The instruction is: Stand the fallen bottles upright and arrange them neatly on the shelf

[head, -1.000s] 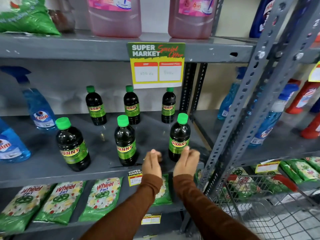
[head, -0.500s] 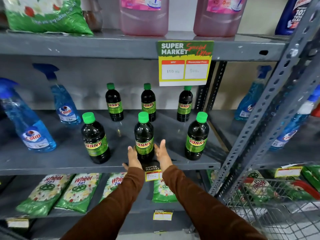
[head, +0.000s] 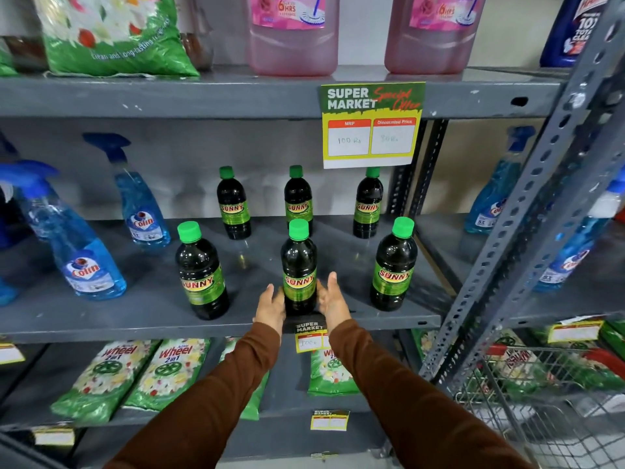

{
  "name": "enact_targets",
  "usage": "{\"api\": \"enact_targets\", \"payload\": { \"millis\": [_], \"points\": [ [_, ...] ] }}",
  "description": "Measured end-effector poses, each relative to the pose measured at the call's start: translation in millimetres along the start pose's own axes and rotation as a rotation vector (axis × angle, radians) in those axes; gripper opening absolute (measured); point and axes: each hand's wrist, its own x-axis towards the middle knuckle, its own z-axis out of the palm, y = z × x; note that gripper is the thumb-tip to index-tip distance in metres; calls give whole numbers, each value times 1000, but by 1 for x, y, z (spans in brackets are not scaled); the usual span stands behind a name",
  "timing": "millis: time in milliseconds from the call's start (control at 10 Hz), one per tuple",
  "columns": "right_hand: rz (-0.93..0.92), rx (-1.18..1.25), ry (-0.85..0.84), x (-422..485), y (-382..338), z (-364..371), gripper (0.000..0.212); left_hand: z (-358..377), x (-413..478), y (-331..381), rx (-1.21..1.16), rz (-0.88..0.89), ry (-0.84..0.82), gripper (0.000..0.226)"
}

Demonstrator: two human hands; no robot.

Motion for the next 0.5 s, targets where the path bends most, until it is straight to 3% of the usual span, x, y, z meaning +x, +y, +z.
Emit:
{"api": "enact_targets", "payload": {
  "millis": [400,500],
  "points": [
    [57,82,113,2,1,6,67,1,-1,9,163,20,71,50],
    [-38,-49,295,-3,0,7,65,-5,-2,7,262,149,231,55]
  ]
}}
